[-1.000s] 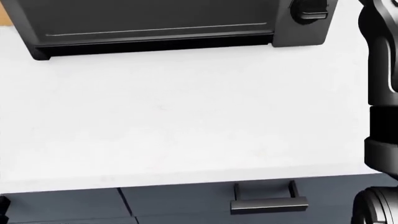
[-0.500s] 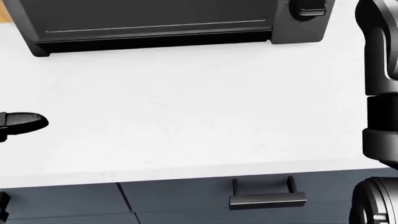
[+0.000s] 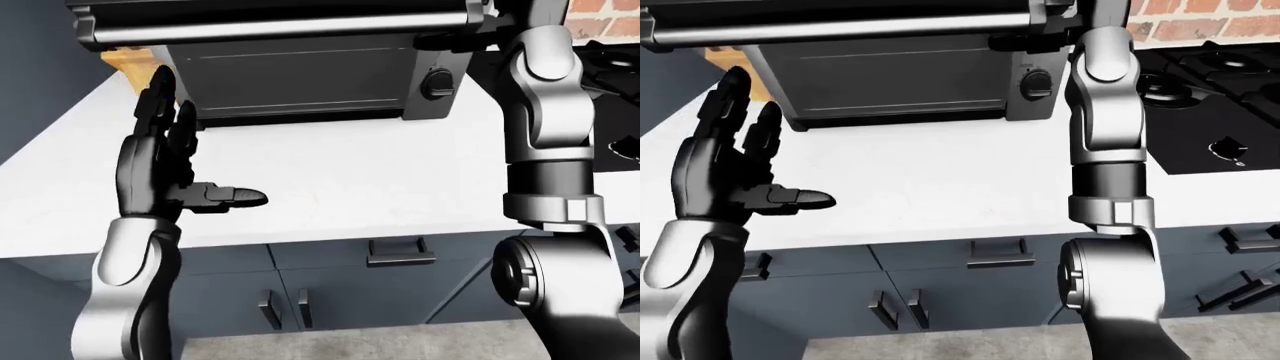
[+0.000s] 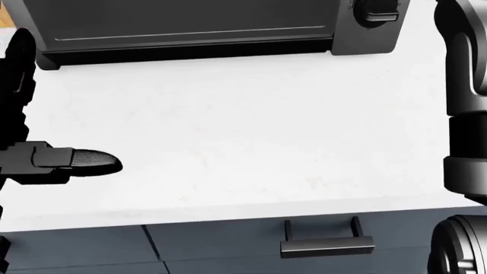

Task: Close the toaster oven door.

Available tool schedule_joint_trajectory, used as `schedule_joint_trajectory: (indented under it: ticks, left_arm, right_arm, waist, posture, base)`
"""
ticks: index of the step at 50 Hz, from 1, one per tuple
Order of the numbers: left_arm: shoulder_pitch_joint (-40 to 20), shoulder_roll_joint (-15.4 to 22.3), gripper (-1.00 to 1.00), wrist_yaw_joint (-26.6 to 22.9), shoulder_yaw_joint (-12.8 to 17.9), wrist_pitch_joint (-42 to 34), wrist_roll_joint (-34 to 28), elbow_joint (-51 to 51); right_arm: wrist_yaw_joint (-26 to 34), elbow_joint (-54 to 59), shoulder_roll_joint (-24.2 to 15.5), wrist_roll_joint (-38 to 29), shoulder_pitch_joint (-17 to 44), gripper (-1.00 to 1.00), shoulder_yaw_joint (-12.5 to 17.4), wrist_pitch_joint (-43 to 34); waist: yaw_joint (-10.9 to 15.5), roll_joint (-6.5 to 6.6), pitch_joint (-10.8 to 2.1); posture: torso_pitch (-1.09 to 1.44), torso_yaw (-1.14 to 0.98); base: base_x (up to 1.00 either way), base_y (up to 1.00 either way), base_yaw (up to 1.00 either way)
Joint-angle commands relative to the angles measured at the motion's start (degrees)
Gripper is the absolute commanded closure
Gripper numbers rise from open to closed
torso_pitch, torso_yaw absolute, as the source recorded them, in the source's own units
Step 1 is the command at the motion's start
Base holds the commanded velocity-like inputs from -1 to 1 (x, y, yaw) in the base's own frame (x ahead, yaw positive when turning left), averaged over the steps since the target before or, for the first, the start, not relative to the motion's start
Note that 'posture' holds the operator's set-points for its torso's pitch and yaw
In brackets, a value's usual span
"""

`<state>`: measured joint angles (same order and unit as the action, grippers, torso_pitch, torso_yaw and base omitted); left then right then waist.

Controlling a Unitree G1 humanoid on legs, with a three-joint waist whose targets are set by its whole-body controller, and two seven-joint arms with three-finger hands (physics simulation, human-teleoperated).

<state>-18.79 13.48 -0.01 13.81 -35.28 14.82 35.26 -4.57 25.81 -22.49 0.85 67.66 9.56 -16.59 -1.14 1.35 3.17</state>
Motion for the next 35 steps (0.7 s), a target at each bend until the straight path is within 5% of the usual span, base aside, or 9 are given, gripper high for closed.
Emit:
schedule_joint_trajectory:
  ticks: [1, 21, 35]
  left_arm:
    - [-1.3, 0.1, -1.0, -0.1, 0.1, 1.0, -0.7, 2.0]
    - [-4.0, -4.1, -1.0, -2.8, -7.7, -1.1, -7.2, 3.5]
    - [-6.6, -5.2, -1.0, -7.2, -8.9, -2.0, -11.5, 3.0]
  right_arm:
    - [-0.2, -2.7, -0.2, 0.4, 3.2, -1.0, -0.5, 2.1]
    - [-0.4, -3.3, 0.0, 0.5, 3.0, -1.0, -0.6, 1.8]
    - [-0.4, -3.4, 0.1, 0.5, 3.1, -1.0, -0.6, 1.6]
  waist:
    - [0.5, -0.56, -1.71]
    - [0.7, -1.23, -1.75]
    - [0.9, -1.61, -1.63]
  posture:
    - [0.0, 0.0]
    - [0.0, 0.0]
    - [0.0, 0.0]
  base:
    - [0.0, 0.0, 0.0]
    - [0.0, 0.0, 0.0]
    - [0.0, 0.0, 0.0]
